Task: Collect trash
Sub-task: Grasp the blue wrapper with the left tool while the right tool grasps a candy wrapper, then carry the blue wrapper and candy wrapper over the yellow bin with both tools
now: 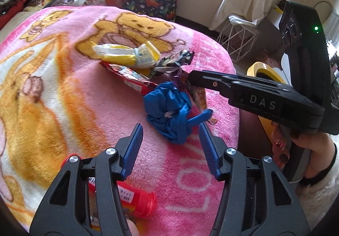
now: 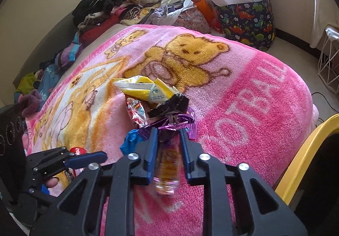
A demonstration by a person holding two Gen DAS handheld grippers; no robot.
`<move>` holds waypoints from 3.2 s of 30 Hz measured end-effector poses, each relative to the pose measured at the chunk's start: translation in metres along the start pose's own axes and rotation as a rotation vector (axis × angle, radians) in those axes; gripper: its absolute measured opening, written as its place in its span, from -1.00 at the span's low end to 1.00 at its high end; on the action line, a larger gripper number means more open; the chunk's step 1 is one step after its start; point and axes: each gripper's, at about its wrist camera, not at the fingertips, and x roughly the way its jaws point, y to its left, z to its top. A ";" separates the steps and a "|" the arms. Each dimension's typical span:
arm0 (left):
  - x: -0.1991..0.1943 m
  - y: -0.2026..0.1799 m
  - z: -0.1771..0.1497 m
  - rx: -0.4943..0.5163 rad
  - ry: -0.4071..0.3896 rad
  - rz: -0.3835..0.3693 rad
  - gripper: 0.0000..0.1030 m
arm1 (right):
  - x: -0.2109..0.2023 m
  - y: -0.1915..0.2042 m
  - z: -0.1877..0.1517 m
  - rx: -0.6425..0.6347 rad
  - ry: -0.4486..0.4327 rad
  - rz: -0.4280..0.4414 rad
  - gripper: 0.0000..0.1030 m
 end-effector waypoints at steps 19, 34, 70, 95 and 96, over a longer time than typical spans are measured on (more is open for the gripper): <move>0.019 0.002 0.007 -0.062 0.018 -0.038 -0.80 | -0.036 -0.020 -0.004 0.059 -0.077 0.011 -0.81; -0.043 -0.005 0.013 -0.098 -0.125 -0.050 -0.80 | -0.085 -0.009 -0.012 0.054 -0.163 0.023 -0.81; -0.054 -0.113 0.027 0.071 -0.174 -0.160 -0.81 | -0.197 -0.073 -0.046 0.184 -0.360 -0.114 -0.81; -0.013 -0.179 0.023 0.191 -0.081 -0.206 -0.80 | -0.230 -0.151 -0.083 0.345 -0.396 -0.249 -0.81; -0.010 -0.181 0.022 0.195 -0.074 -0.208 -0.80 | -0.230 -0.153 -0.084 0.351 -0.395 -0.251 -0.81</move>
